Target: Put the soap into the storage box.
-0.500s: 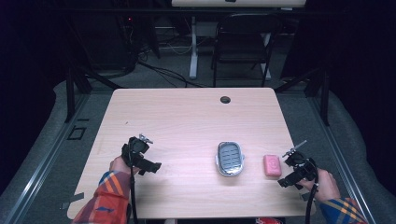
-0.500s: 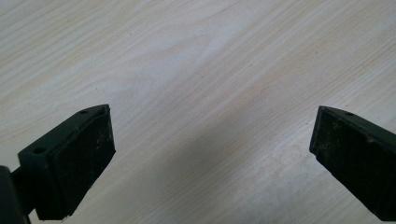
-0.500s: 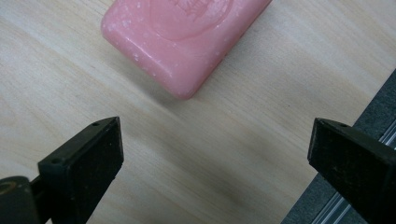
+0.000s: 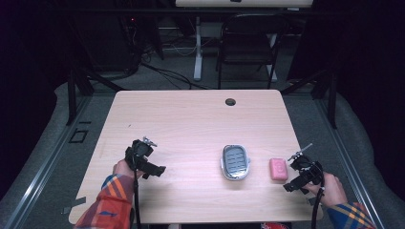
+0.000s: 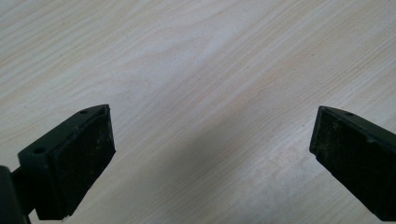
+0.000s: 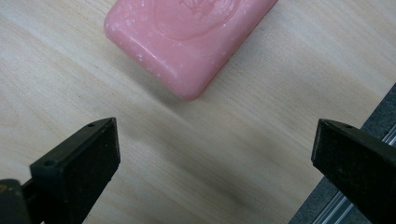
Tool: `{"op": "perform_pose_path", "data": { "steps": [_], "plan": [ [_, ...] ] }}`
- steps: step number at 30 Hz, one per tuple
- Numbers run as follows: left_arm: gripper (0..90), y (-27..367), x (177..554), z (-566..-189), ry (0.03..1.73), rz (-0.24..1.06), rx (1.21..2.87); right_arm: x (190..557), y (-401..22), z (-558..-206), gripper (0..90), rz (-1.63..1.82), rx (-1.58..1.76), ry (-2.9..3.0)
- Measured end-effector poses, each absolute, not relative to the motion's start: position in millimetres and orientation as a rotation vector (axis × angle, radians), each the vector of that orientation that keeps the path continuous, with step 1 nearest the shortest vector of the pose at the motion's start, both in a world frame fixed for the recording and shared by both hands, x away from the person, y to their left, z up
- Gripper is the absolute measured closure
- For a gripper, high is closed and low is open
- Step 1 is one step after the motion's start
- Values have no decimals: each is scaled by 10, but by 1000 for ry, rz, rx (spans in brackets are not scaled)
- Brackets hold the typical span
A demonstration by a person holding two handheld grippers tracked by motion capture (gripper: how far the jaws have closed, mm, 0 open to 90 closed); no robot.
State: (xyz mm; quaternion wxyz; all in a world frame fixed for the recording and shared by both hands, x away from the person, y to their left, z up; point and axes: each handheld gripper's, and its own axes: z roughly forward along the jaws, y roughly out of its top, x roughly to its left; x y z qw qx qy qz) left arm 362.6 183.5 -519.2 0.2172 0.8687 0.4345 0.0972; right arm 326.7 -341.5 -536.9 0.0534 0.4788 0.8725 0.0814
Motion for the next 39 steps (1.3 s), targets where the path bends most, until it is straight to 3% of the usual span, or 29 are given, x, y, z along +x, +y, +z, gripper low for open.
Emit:
{"op": "perform_pose_path", "data": {
  "steps": [39],
  "plan": [
    [0,1819,3639,-5206,1213,264,2414,3460,-3226,-5296,0,271,1545,2603]
  ]
}}
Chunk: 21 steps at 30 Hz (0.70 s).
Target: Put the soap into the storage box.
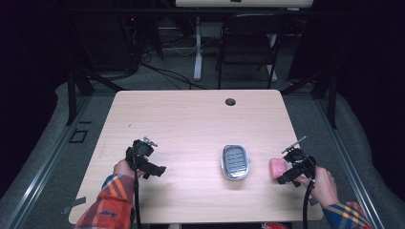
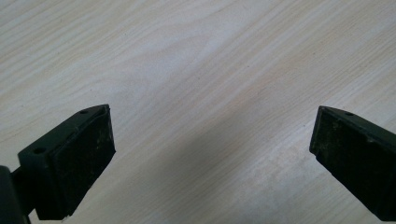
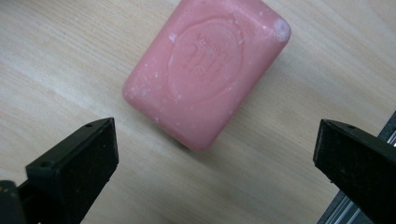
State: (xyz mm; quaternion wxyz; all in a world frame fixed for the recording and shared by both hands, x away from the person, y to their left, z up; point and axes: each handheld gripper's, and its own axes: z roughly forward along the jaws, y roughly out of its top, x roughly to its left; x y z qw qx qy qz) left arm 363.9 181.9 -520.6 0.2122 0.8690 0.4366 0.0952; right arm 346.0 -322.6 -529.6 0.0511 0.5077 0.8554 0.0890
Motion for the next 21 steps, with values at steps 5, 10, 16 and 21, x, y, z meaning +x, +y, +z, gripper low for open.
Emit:
{"op": "perform_pose_path", "data": {
  "steps": [5,10,16,21],
  "plan": [
    [0,1817,3642,-5206,1214,263,2415,3485,-3216,-5319,0,345,1602,2564],
    [0,1818,3641,-5206,1214,264,2415,3549,-3197,-5313,0,327,1632,2553],
    [0,1819,3641,-5206,1214,264,2415,3623,-3138,-5344,0,328,1670,2544],
    [0,1819,3641,-5206,1213,263,2415,3689,-3120,-5355,0,296,1670,2572]
  ]
}}
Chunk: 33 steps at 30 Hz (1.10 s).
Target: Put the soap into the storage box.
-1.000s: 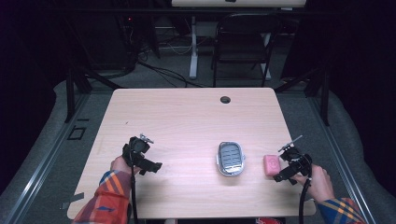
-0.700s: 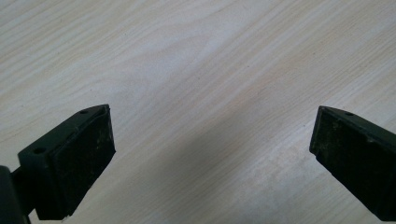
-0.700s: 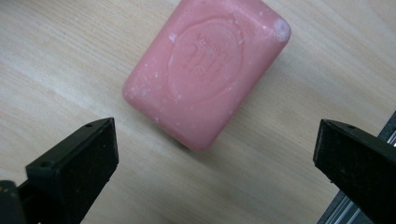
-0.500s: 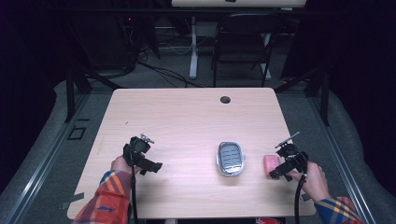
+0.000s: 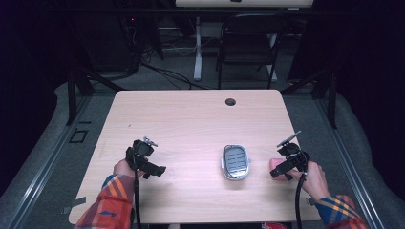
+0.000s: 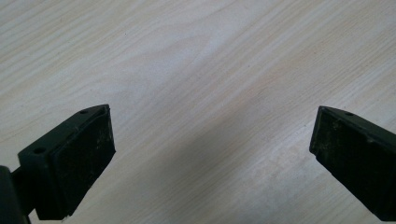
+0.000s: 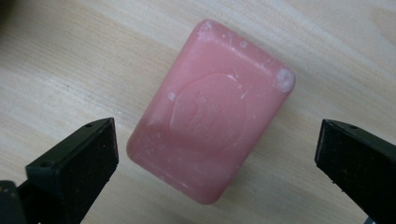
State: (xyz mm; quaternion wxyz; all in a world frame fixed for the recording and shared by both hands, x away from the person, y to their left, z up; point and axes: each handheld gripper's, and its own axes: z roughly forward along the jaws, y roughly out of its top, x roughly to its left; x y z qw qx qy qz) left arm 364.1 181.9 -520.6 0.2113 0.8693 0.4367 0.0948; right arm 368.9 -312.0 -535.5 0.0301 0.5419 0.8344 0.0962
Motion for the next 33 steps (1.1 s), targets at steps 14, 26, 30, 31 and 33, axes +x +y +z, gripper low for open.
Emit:
{"op": "perform_pose_path", "data": {
  "steps": [14,26,30,31,33],
  "plan": [
    [0,1816,3640,-5207,1217,262,2417,3796,-3044,-5442,0,274,1683,2578],
    [2,1816,3640,-5208,1218,264,2427,3820,-3019,-5439,171,195,1660,2610],
    [2,1815,3640,-5209,1217,263,2427,3820,-3030,-5444,219,198,1676,2611],
    [2,1815,3642,-5209,1216,263,2429,3821,-3035,-5442,234,194,1679,2613],
    [2,1817,3642,-5207,1212,263,2432,3821,-3041,-5444,257,191,1675,2610]
  ]
}}
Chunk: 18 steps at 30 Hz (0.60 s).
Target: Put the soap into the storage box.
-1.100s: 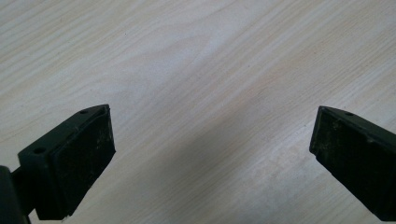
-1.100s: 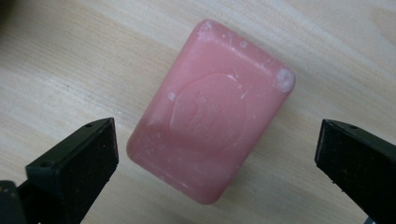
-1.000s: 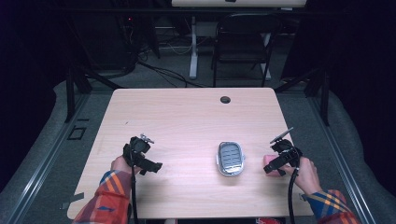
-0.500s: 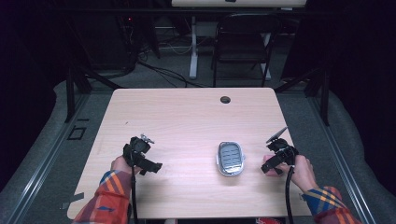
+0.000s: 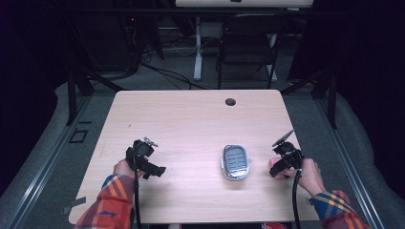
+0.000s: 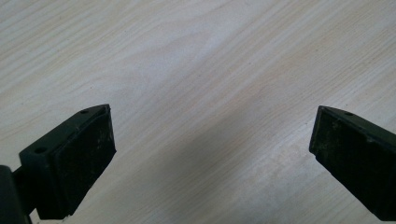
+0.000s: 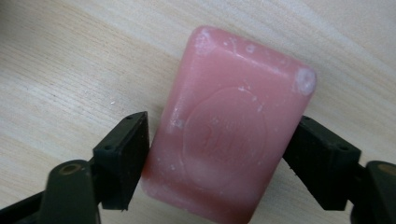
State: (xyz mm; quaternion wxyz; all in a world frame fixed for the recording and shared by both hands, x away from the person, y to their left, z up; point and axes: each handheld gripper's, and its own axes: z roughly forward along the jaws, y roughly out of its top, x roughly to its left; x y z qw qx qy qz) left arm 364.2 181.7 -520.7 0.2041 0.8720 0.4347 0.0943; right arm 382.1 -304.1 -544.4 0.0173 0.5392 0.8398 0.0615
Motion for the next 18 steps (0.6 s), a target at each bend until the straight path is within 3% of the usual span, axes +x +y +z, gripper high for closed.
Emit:
{"op": "perform_pose_path", "data": {
  "steps": [18],
  "plan": [
    [2,1816,3641,-5207,1212,258,2430,3839,-3092,-5441,340,193,1680,2626]
  ]
}}
